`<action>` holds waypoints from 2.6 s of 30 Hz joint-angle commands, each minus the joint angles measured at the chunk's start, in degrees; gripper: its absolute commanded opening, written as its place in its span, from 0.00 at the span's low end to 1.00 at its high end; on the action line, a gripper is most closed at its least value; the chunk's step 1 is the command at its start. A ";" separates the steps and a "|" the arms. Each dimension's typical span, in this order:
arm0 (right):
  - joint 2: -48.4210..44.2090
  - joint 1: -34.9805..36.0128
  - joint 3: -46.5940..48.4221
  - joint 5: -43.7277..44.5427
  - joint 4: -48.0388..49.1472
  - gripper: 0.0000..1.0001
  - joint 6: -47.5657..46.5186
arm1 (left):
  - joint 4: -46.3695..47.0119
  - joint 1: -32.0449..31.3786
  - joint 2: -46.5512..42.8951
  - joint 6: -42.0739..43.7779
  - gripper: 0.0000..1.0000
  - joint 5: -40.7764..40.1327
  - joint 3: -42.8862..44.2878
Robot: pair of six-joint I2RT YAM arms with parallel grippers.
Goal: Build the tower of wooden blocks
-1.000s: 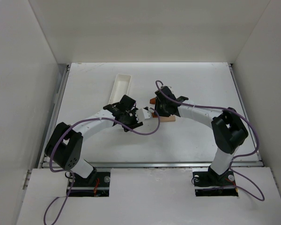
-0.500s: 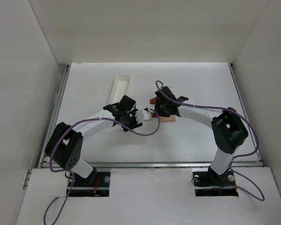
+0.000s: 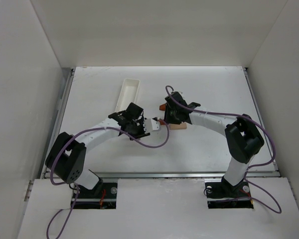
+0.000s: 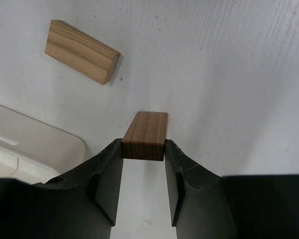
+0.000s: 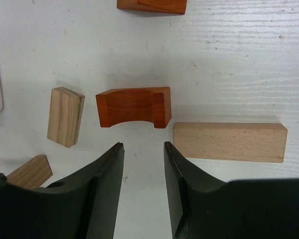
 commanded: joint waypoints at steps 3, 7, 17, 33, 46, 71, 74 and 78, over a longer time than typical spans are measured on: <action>-2.02 -0.38 -0.11 0.92 1.85 0.44 -0.49 | -0.37 -0.12 -3.45 5.61 0.24 1.53 -1.66; -2.02 -0.38 -0.11 0.92 2.38 0.44 -0.49 | -0.37 -0.12 -3.45 9.49 0.24 3.37 -2.19; -2.55 -0.38 -0.63 0.92 2.38 0.44 -0.49 | -0.37 -0.12 -2.39 11.33 0.24 3.38 -2.01; -2.55 -0.38 -0.63 0.39 2.38 0.47 -0.49 | -2.66 -0.12 -2.39 11.86 0.41 3.99 -1.49; -3.08 0.14 -0.63 -0.13 2.38 0.47 -1.64 | -4.24 -0.12 -3.54 11.86 0.52 3.99 -0.43; 6.76 4.45 4.28 -4.71 1.24 0.32 -3.31 | -10.23 2.25 -23.65 -5.79 0.58 5.22 6.51; 10.27 4.45 7.53 -3.39 1.24 0.32 -3.31 | -7.94 2.26 -27.42 -12.21 0.58 1.99 4.59; 13.71 3.93 12.45 -1.02 -0.78 0.32 -3.31 | -5.21 2.26 -32.09 -18.28 0.62 -2.15 2.04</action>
